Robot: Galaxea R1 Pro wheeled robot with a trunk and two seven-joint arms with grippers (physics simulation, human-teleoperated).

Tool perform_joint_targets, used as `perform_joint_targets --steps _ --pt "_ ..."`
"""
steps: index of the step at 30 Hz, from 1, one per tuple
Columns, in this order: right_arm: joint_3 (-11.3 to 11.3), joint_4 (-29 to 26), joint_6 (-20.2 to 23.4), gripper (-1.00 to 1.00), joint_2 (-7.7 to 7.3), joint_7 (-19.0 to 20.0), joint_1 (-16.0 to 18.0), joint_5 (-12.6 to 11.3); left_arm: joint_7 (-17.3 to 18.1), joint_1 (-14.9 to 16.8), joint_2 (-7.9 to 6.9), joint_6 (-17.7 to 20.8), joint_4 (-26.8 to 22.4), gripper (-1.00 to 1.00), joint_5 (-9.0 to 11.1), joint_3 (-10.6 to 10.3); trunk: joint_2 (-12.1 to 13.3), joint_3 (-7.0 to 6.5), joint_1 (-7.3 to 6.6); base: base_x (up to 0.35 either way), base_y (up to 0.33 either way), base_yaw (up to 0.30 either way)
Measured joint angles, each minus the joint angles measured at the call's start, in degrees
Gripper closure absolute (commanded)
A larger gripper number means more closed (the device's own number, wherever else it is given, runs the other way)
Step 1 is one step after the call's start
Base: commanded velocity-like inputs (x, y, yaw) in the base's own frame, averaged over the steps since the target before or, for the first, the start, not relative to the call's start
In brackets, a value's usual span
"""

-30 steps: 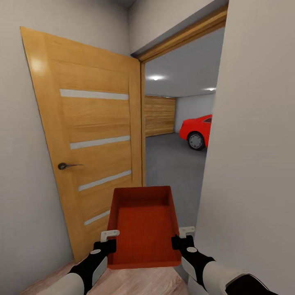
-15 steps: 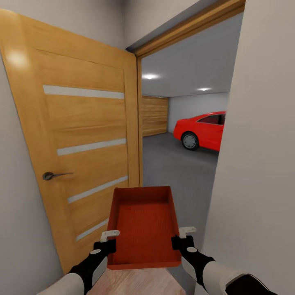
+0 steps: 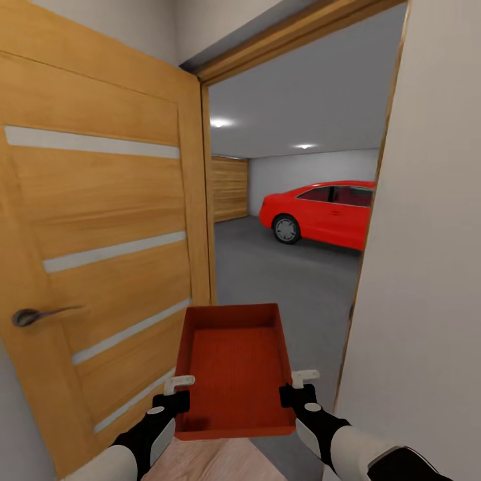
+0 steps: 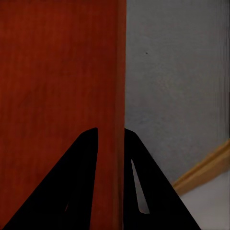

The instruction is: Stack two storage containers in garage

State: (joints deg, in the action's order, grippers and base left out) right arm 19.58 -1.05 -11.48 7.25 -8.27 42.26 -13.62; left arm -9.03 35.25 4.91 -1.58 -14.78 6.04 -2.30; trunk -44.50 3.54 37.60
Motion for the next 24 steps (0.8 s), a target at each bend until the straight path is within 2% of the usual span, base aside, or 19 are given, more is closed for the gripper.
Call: perform_joint_targets --steps 9,15,24 --pt "-0.01 0.0 0.06 1.0 0.0 0.0 0.0 0.01 0.0 0.0 0.0 0.06 0.0 1.0 0.0 0.0 0.0 0.0 0.0 0.273 0.256 -0.279" --pt "-0.02 0.0 0.0 1.0 0.0 0.01 0.0 0.0 0.0 0.0 -0.01 0.05 -0.06 1.0 -0.02 -0.01 0.0 -0.01 0.0 0.248 0.274 -0.1" --pt "0.02 0.0 -0.08 1.0 0.02 -0.01 0.0 -0.07 0.03 0.0 -0.03 0.0 -0.07 1.0 -0.01 -0.02 0.0 -0.27 0.0 0.247 0.275 -0.253"
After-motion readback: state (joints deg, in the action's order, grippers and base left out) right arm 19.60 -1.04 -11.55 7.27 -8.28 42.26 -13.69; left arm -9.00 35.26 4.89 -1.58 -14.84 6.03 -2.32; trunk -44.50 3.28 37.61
